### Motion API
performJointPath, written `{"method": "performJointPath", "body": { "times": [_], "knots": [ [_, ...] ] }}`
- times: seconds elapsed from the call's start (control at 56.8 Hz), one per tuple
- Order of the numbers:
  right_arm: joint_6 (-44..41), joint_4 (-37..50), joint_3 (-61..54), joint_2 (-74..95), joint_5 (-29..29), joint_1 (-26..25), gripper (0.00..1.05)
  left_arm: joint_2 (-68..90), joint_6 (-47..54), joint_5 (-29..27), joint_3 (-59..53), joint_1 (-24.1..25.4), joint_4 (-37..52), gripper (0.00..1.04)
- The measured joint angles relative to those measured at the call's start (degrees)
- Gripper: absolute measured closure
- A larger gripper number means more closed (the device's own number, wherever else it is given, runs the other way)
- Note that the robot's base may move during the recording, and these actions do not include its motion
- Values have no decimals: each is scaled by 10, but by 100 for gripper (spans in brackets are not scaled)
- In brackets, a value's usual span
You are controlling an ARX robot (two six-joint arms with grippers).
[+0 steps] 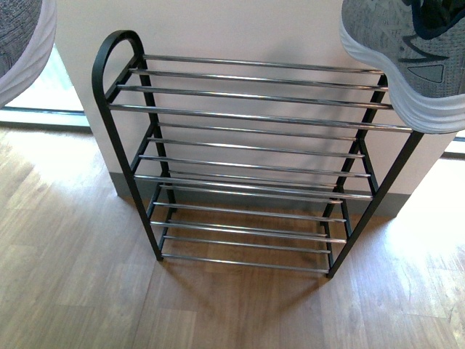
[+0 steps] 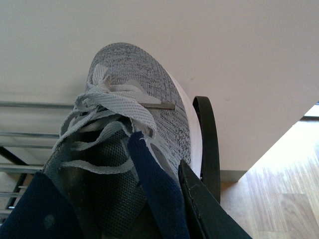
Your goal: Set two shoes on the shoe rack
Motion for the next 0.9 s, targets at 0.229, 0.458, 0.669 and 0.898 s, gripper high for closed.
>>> {"method": "performJointPath", "body": {
  "times": [0.229,0.458,0.669,0.898],
  "knots": [
    [10,-6,58,67,49,-5,104,0,0,0,0,0,0,103],
    [32,-46,135,131,56,-5,104,0,0,0,0,0,0,103],
    [63,-71,168,152,42,-5,104,0,0,0,0,0,0,103],
    [86,-86,168,148,17,-6,104,0,0,0,0,0,0,103]
  ]
}}
